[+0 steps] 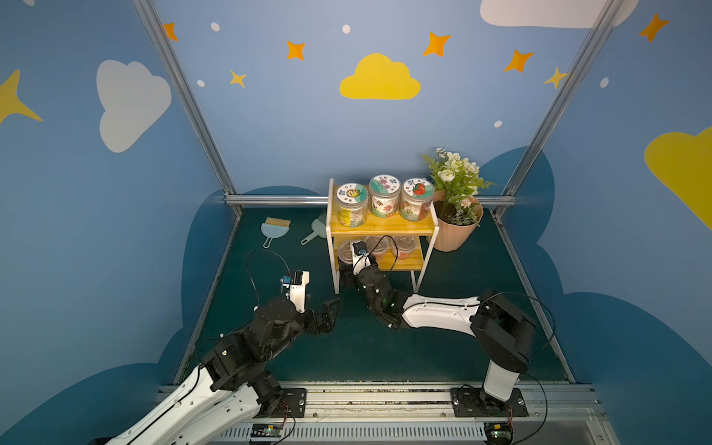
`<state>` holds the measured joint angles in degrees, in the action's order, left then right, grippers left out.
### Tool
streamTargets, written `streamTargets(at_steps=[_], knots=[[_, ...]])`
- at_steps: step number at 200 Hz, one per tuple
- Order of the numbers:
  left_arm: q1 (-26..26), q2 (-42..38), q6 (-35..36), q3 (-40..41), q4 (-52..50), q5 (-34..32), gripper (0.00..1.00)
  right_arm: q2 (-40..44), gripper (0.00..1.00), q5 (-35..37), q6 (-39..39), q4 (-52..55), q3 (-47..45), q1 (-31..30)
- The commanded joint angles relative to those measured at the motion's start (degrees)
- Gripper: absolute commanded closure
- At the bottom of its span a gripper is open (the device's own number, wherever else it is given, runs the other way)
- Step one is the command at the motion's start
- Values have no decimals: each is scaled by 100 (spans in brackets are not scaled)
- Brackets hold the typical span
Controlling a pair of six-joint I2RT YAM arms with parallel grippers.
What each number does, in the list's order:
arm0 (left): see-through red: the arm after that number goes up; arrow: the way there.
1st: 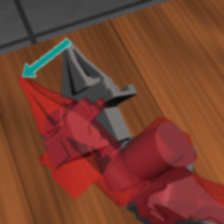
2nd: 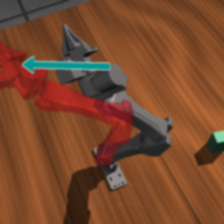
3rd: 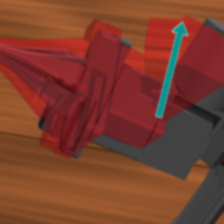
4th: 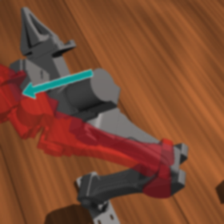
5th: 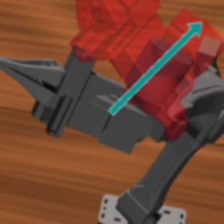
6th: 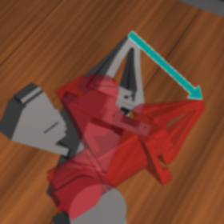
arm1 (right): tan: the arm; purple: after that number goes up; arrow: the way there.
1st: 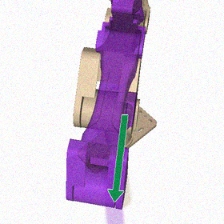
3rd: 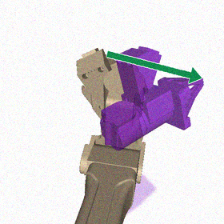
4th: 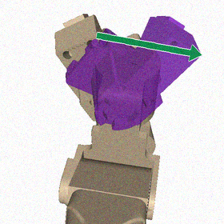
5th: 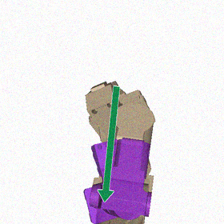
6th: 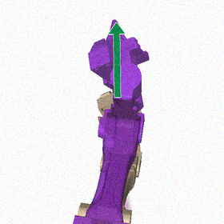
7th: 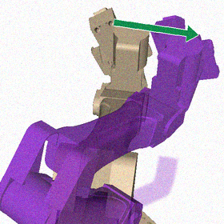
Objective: Place the seed container on the shelf
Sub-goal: Place the seed jar on the shelf.
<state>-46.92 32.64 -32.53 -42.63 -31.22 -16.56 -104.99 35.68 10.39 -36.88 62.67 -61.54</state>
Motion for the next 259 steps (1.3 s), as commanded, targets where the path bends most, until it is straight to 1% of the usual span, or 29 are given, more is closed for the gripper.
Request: streamTargets(at_steps=[1,69,86,114,134,154,161,213,241,259], knots=[[38,-4,76,43,116,21,0,-189,44,148,146,-74,250,50],[139,23,176,-34,64,172,0,-430,42,333,382,-83,403,147],[165,-3,161,-26,63,180,0,-460,39,342,409,-82,429,147],[202,-13,175,-1,94,240,0,-461,37,442,557,57,490,155],[236,-6,169,6,136,252,0,-427,32,435,731,278,571,171],[253,14,184,19,204,277,0,-417,18,409,954,742,762,171],[265,25,189,32,221,287,0,-417,15,393,1031,845,806,169],[309,1,190,115,310,353,0,-404,10,355,1246,984,809,122],[334,-6,195,124,262,374,0,-306,9,569,1250,1132,786,-27],[354,-21,186,128,230,379,0,-255,9,651,1385,1231,738,-95]])
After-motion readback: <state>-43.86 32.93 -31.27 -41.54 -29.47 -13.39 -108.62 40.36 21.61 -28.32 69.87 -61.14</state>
